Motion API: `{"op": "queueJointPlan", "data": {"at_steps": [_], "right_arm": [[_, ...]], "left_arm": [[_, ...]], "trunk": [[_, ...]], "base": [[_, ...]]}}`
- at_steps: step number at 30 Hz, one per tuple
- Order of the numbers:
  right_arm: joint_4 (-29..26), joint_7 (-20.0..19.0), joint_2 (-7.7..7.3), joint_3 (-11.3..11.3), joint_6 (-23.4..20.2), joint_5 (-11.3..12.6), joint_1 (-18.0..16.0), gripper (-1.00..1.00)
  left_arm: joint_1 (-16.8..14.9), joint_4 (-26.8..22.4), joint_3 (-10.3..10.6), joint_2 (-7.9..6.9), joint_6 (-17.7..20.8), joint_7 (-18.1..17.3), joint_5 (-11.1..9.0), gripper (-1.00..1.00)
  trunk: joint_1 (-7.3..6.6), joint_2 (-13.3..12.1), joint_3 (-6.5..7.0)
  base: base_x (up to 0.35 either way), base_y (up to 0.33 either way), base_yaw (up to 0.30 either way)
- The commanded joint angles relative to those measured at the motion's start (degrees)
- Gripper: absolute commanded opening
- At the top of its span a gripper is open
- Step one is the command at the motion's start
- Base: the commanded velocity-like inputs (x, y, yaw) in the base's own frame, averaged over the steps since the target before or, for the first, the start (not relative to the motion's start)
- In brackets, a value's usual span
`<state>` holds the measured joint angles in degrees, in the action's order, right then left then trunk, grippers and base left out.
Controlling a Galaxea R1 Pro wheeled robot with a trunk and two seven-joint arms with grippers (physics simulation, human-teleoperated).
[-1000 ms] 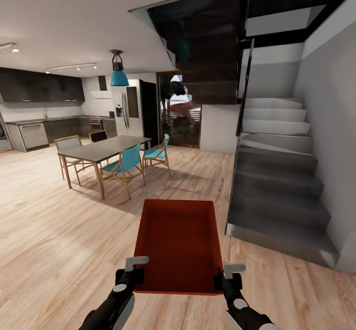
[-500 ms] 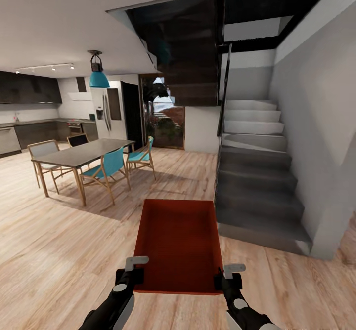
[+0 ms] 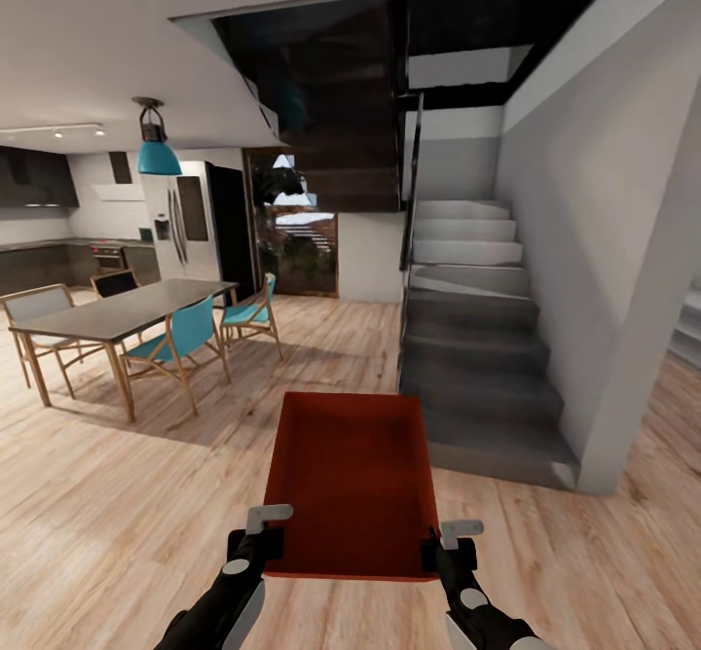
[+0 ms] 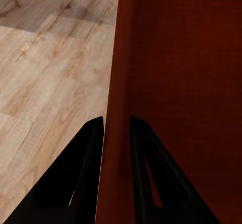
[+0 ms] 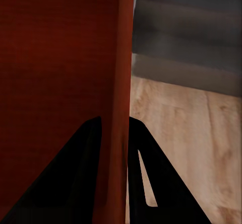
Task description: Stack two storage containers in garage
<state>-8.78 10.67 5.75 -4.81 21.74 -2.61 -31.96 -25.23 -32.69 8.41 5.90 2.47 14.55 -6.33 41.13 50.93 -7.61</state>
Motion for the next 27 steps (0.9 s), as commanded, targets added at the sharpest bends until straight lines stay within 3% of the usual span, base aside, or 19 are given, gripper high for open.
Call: {"op": "queueJointPlan", "data": {"at_steps": [1,10,27], "right_arm": [[-0.1,0.9,-0.03,1.1,2.8,0.0,-0.1,-1.00],[-0.1,0.9,-0.03,1.2,2.8,0.0,-0.1,-1.00],[-0.1,0.9,-0.03,1.2,2.8,0.3,-0.1,-1.00]], "left_arm": [[0.0,0.1,0.4,-0.28,0.3,2.2,-1.0,-1.00],[0.0,0.1,0.4,-0.28,0.3,2.2,-1.0,-1.00],[0.0,0.1,0.3,-0.28,0.3,2.2,-1.0,-1.00]], "trunk": [[0.02,0.1,-0.08],[0.02,0.1,-0.04],[0.02,0.1,0.36]], "base": [[0.168,0.166,-0.024],[0.208,0.221,-0.057],[0.190,0.188,-0.271]]}}
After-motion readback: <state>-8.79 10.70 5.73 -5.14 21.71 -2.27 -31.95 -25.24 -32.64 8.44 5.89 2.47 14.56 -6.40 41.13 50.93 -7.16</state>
